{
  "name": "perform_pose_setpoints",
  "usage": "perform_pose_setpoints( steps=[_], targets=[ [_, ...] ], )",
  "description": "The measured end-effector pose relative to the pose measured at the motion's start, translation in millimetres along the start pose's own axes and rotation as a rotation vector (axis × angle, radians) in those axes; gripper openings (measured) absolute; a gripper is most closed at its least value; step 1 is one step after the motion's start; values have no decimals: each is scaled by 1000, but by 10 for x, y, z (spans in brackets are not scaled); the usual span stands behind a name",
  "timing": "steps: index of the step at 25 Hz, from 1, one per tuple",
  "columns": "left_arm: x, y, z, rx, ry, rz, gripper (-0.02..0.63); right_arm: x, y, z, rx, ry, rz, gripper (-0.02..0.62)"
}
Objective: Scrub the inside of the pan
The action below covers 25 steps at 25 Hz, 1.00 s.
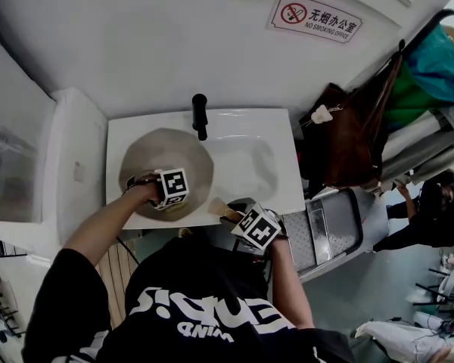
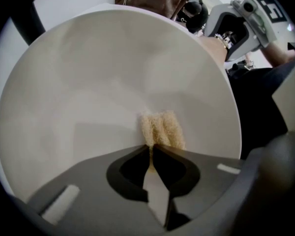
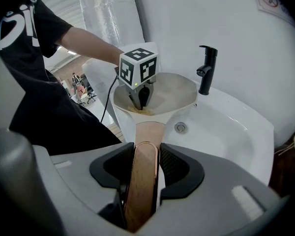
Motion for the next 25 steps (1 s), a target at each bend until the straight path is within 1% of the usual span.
perform_pose_setpoints(
  steps=[2,4,7,9,11,13,15,17,19,20,25],
  targets=[
    [-7,-102,1,-7,17,-36,24,0,-7,5,-7,4,5,172],
    [-34,-204,21,-32,27,-85,23,7,-9,4,-16,8,14,173],
    [-87,-340,81,-69,17,-174,23,67,33,7,-12,1,24,173],
    [-145,-425,132,-85,-21,-243,23,75,41,8,-13,3,26,173],
    [-207,-494,190,-97,-77,-299,23,68,30,9,-19,8,30,173],
    [-232,-531,261,-117,-132,-331,23,58,21,13,-23,12,40,173],
    [-259,-551,311,-141,-167,-355,23,51,22,12,-23,14,46,173],
    [-329,-600,327,-142,-187,-409,23,53,30,12,-22,13,47,173],
    [-383,-662,388,-130,-225,-480,23,60,35,11,-19,14,47,173],
    [-397,-666,429,-136,-243,-500,23,62,36,10,-17,15,46,173],
    [-422,-600,604,-200,-294,-529,23,65,42,13,-13,19,46,172]
  ],
)
Point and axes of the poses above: the fingertips, and each gripper's own axes: x forward along the fingers, z to its left, y out of its underside, the point moved 9 cm from there along -x, backward along the fingers, and after that the axes turned 6 degrees about z, right-handed, at the moved point
